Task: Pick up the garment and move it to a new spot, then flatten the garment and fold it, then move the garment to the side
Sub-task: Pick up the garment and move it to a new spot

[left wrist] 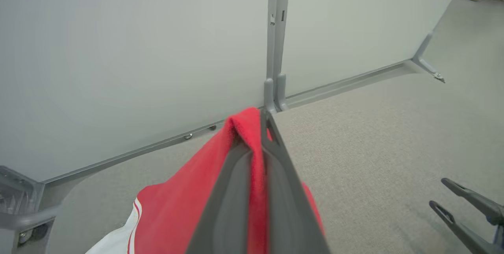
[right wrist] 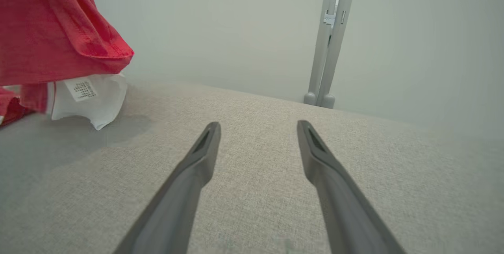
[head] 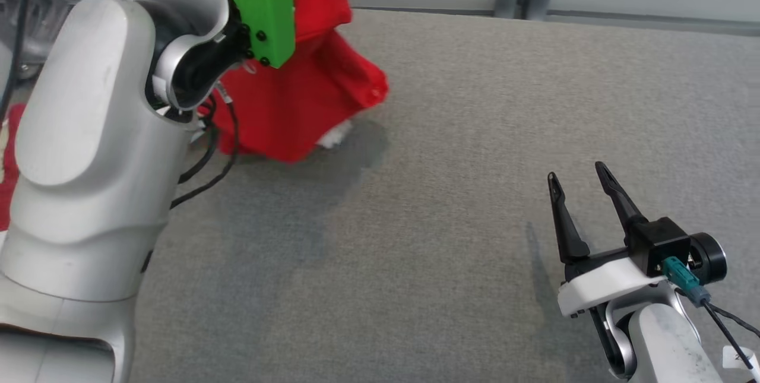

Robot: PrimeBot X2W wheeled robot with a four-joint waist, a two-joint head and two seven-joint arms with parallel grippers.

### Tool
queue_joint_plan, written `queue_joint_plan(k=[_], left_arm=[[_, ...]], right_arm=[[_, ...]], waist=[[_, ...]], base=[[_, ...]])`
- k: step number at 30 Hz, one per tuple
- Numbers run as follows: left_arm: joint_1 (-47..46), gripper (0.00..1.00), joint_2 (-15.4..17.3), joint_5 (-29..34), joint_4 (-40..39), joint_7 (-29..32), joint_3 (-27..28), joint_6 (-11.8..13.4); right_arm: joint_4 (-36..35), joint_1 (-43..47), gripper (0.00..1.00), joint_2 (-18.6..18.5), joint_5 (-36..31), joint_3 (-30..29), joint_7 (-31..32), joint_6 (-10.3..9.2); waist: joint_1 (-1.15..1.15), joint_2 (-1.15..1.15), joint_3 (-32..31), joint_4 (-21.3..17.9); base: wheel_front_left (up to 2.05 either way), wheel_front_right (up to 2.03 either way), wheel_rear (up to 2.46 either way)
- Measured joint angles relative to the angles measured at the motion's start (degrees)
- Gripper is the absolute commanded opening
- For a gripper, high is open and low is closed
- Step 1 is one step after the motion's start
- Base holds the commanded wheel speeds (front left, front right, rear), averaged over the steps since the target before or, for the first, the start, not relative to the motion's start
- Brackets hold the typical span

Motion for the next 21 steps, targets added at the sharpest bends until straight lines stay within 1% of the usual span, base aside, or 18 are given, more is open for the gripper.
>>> queue_joint_plan(k=[3, 7, 9, 11, 12, 13, 16, 20, 21], left_arm=[[0.04, 0.00, -2.31, -2.66, -3.99, 2.47, -0.42, 0.38], [0.85, 0.00, -6.28, -5.59, -8.78, 3.01, -1.22, 1.64], [2.58, 0.00, -7.46, -7.54, -11.04, 4.02, -2.19, 2.43], [4.33, 0.00, -8.14, -8.80, -13.04, 4.34, -2.56, 3.89], [5.10, 0.00, -8.26, -9.02, -13.59, 4.33, -2.61, 4.63], [7.38, 0.00, -8.26, -9.33, -13.90, 3.63, -2.12, 6.19], [12.78, 0.00, -6.62, -10.23, -12.68, 2.41, -0.32, 7.98], [21.52, 0.00, -3.05, -11.82, -9.71, 0.74, 2.43, 8.82], [21.52, 0.00, -3.05, -11.82, -9.71, 0.74, 2.43, 8.82]], right_arm=[[-0.14, 0.20, 1.00, 0.03, 1.56, 0.00, 0.00, 0.00], [-0.22, 0.68, 1.00, 0.08, 3.79, 0.05, 0.00, 0.00], [-0.23, 0.90, 1.00, 0.08, 4.45, 0.10, 0.00, 0.00], [-0.37, 1.21, 1.00, 0.08, 5.05, -0.19, 0.00, 0.00], [-0.48, 1.54, 1.00, 0.08, 5.28, -0.33, 0.00, 0.00], [-0.46, 2.13, 1.00, 0.07, 5.75, -0.53, 0.00, 0.00], [-0.49, 2.31, 1.00, 0.07, 6.20, -0.42, 0.00, 0.00], [-0.44, 3.46, 1.00, 0.10, 6.15, -0.37, 0.00, 0.00], [-0.44, 3.46, 1.00, 0.10, 6.15, -0.37, 0.00, 0.00]], waist=[[0.00, 0.00, -0.08, -3.12], [0.00, 0.00, -0.22, -7.51], [0.00, 0.00, -0.29, -9.73], [0.00, 0.00, -0.35, -11.93], [0.00, 0.00, -0.37, -12.97], [0.00, 0.00, -0.38, -15.01], [0.00, 0.00, -0.29, -17.76], [0.00, 0.00, -0.14, -20.65], [0.00, 0.00, -0.14, -20.65]], base=[[0.00, 0.00, 0.00], [0.00, 0.00, 0.00], [0.00, 0.00, 0.00], [0.00, 0.00, 0.00], [0.00, 0.00, 0.00], [0.00, 0.00, 0.00], [0.00, 0.00, 0.00], [0.00, 0.00, 0.00], [0.00, 0.00, 0.00]])
